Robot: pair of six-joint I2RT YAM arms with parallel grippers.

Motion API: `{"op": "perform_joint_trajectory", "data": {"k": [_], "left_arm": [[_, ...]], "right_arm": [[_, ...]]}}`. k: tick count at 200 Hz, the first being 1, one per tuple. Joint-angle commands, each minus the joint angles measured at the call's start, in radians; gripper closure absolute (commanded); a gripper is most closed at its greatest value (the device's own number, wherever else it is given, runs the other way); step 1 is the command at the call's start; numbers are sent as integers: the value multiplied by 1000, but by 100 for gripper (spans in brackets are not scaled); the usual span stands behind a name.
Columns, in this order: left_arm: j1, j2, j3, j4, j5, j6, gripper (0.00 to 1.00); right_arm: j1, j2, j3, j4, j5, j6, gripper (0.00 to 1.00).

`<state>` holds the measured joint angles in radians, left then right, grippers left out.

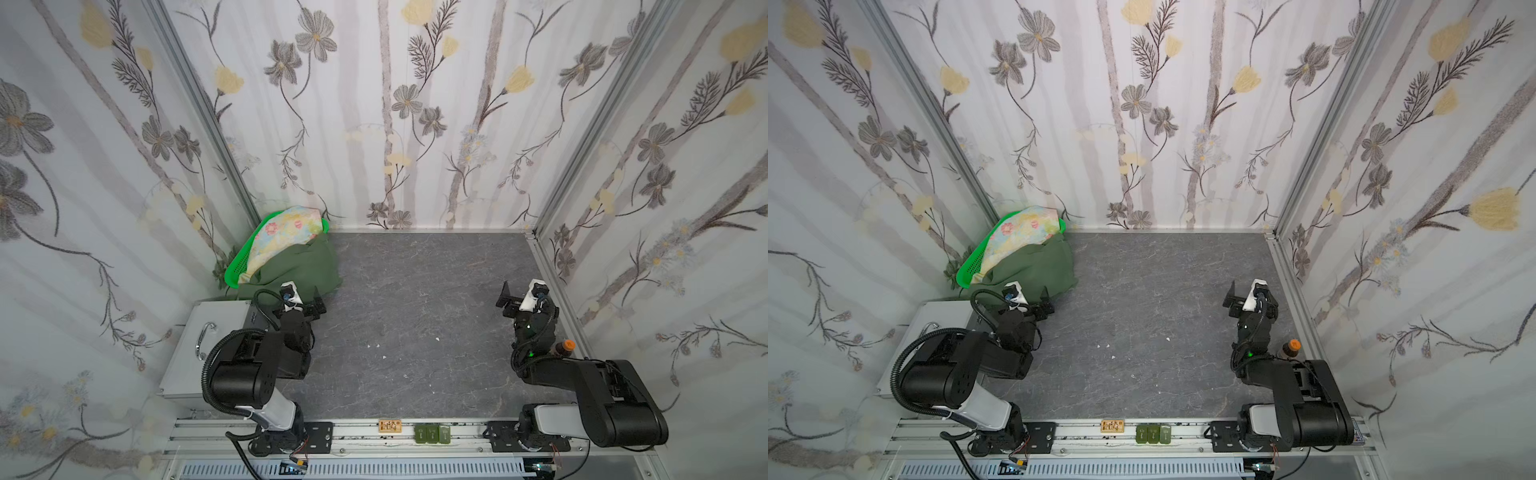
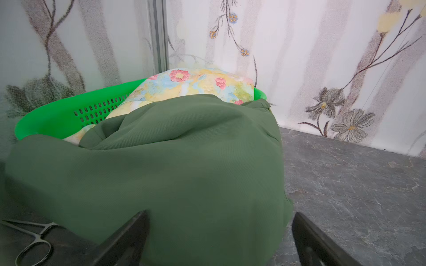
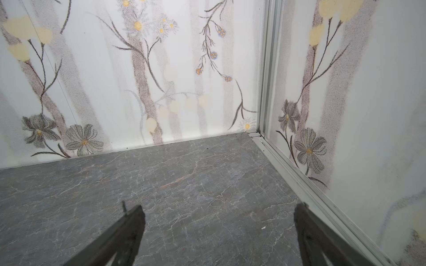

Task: Fold and stack skirts
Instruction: Pick up the skirt from the basket.

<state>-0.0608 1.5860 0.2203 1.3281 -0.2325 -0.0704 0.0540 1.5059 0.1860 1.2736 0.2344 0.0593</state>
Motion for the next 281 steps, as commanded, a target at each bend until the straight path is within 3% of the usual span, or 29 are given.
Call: {"op": "perform_joint_trajectory", "data": {"k": [1, 188, 212, 239, 260, 281], "left_arm": [[1, 0, 6, 41, -10, 2, 0], [1, 2, 8, 41, -9, 4, 0], [-10, -41, -1, 33, -56, 10, 2], [-89, -291, -2, -150, -250, 18, 5], [-96, -505, 89, -487, -226, -151, 10], [-98, -569, 234, -819, -215, -280, 13]], "right_arm": [[0, 2, 6, 54, -4, -13, 0], [0, 2, 8, 50, -6, -11, 0], [14, -24, 4, 45, 6, -26, 4], [118, -214, 118, -286, 126, -99, 6], [145, -296, 257, -536, 24, 20, 7], [207, -268, 380, -668, -34, 117, 8]]}}
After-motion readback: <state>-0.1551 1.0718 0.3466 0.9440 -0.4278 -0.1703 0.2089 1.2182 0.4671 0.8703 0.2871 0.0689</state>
